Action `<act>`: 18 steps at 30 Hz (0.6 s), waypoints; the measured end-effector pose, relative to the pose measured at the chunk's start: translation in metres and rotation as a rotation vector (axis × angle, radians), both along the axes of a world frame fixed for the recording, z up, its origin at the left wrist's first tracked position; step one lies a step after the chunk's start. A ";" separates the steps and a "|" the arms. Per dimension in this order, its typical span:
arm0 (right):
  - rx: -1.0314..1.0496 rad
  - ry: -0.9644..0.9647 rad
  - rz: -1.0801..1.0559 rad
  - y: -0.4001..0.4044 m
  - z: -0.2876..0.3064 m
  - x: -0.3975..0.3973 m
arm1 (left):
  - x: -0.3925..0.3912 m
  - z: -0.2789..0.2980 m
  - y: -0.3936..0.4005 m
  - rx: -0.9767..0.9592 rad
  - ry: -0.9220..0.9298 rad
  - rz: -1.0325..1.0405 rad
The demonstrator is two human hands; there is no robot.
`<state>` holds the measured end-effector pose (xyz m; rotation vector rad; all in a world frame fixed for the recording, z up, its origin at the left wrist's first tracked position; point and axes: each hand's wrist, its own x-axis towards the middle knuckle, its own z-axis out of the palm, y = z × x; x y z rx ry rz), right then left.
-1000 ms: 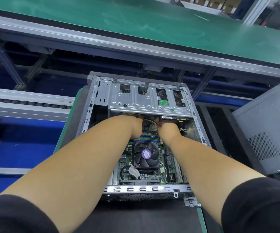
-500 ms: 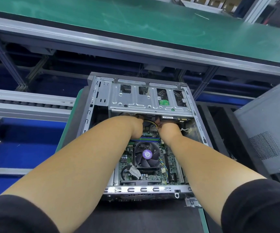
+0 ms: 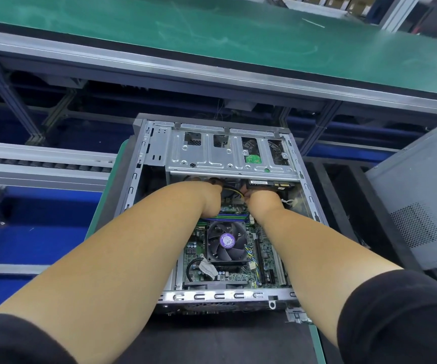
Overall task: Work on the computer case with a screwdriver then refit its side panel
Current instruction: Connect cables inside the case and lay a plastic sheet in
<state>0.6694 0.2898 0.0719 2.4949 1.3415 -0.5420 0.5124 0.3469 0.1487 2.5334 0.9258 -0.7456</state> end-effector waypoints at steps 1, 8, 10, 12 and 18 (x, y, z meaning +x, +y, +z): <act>-0.027 -0.007 0.009 0.001 -0.001 0.001 | 0.000 0.001 0.000 0.010 -0.002 0.000; -0.099 -0.005 -0.002 0.004 0.002 0.002 | -0.008 0.015 0.001 0.064 -0.022 -0.012; -0.060 -0.038 0.017 0.000 0.004 0.001 | -0.012 0.020 0.000 0.061 0.002 0.001; -0.065 -0.068 0.063 -0.003 0.006 -0.003 | -0.018 0.023 0.000 0.078 0.074 0.019; 0.023 -0.007 0.051 -0.005 -0.001 -0.003 | -0.030 0.018 0.009 0.067 0.110 0.127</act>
